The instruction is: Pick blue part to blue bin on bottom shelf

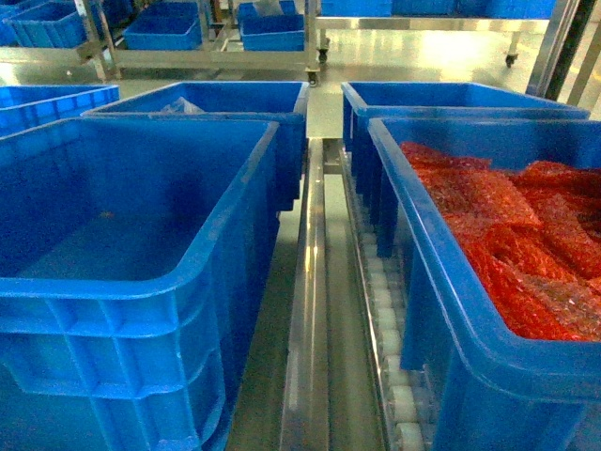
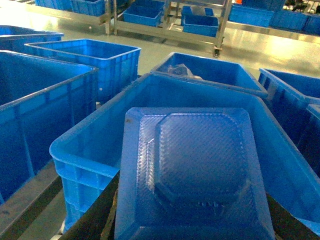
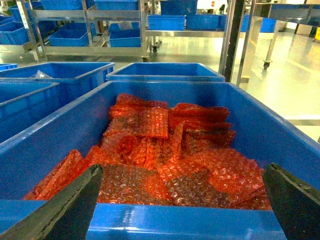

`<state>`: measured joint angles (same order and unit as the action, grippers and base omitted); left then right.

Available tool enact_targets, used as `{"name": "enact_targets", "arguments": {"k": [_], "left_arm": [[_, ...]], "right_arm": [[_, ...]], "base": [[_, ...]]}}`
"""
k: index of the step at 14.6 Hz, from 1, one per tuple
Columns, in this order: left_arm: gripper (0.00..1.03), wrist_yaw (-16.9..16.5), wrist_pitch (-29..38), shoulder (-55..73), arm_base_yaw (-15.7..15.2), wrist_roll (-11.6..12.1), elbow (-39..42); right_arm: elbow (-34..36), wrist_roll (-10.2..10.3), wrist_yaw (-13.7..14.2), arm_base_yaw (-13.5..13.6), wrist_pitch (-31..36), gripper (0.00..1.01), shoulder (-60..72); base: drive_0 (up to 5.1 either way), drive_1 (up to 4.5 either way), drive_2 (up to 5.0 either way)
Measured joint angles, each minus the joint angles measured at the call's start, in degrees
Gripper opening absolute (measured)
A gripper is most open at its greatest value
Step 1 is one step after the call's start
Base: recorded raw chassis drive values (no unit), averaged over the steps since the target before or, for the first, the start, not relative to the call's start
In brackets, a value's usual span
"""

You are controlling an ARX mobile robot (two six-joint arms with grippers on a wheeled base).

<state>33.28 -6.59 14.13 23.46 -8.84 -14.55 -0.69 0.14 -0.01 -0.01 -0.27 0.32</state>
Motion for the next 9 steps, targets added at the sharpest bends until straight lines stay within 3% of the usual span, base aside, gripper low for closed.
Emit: {"name": "enact_targets", "arguments": {"k": [7, 8, 9], "left_arm": [[0.43, 0.0, 0.0, 0.0, 0.0, 0.0, 0.0], [0.43, 9.0, 3.3, 1.4, 3.6, 3.5, -0.3], [0.43, 9.7, 3.8, 1.7, 4.2, 3.9, -0.3]], "right_arm": [[0.0, 0.0, 0.0, 0.0, 0.0, 0.98, 0.0], [0.0, 0.0, 0.0, 0.0, 0.0, 0.98, 0.0], [0.0, 0.0, 0.0, 0.0, 0.0, 0.98, 0.0]], "base": [[0.0, 0.0, 0.0], [0.0, 0.0, 0.0], [0.0, 0.0, 0.0]]}}
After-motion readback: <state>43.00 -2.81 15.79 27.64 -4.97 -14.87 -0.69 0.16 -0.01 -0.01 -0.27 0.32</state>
